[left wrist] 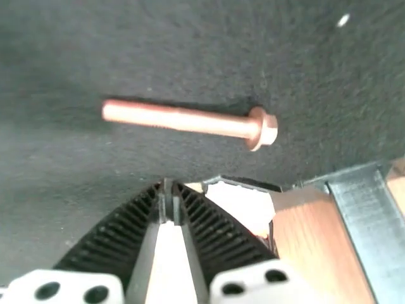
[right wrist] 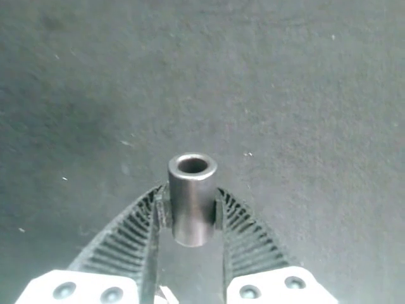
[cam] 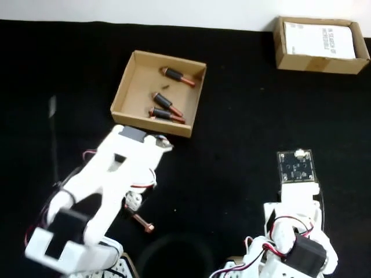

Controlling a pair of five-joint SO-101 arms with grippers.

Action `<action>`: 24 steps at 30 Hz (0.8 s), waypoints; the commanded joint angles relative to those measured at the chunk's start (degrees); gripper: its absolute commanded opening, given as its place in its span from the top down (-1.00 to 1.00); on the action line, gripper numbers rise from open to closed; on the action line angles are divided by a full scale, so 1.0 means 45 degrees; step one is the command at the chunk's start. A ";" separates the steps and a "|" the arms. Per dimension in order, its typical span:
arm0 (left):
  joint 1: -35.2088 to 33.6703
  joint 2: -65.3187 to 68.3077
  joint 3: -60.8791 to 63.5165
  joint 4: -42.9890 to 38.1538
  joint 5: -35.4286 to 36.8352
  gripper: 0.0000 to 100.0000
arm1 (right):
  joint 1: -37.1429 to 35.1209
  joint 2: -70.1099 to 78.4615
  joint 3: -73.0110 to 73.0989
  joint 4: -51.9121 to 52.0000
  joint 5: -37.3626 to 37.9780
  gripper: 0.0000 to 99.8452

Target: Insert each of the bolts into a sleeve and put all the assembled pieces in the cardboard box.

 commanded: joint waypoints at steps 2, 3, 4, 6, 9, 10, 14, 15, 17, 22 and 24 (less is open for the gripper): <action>0.0205 0.1553 -0.0674 -0.0469 0.0000 0.98 | 0.0596 -0.0010 -0.0010 -0.0244 0.0606 0.98; 0.0322 0.1924 -0.0772 -0.0586 0.0000 0.98 | 0.0576 0.0010 -0.0010 -0.0264 0.0586 0.98; 0.0459 0.2256 -0.0811 -0.0703 0.0000 0.98 | 0.0576 0.0010 -0.0010 -0.0400 0.0586 0.98; 0.0850 0.2764 -0.0869 -0.0801 0.0039 0.98 | 0.0576 0.0010 -0.0010 -0.0674 0.0586 0.98; 0.1514 0.3370 -0.1162 -0.0977 0.0078 0.98 | 0.0576 0.0010 -0.0088 -0.0869 0.0567 0.98; 0.1748 0.3546 -0.1319 -0.0977 0.0078 0.98 | 0.0576 0.0010 -0.0107 -0.0889 0.0567 0.98; 0.2354 0.3956 -0.1807 -0.0938 0.0098 0.98 | 0.0576 0.0010 -0.0088 -0.0889 0.0586 0.98; 0.2393 0.4034 -0.1885 -0.0977 0.0098 0.98 | 0.0576 0.0010 -0.0088 -0.0889 0.0586 0.98; 0.2491 0.4269 -0.2198 -0.0977 0.0098 0.98 | 0.0576 0.0010 -0.0088 -0.0889 0.0586 0.98; 0.2452 0.5148 -0.3448 -0.1465 0.1133 0.98 | 0.0537 0.0010 -0.0088 -0.0928 0.0547 0.98; 0.2491 0.5558 -0.3937 -0.1700 0.1504 0.98 | 0.0596 0.0010 -0.0088 -0.1201 0.0547 0.98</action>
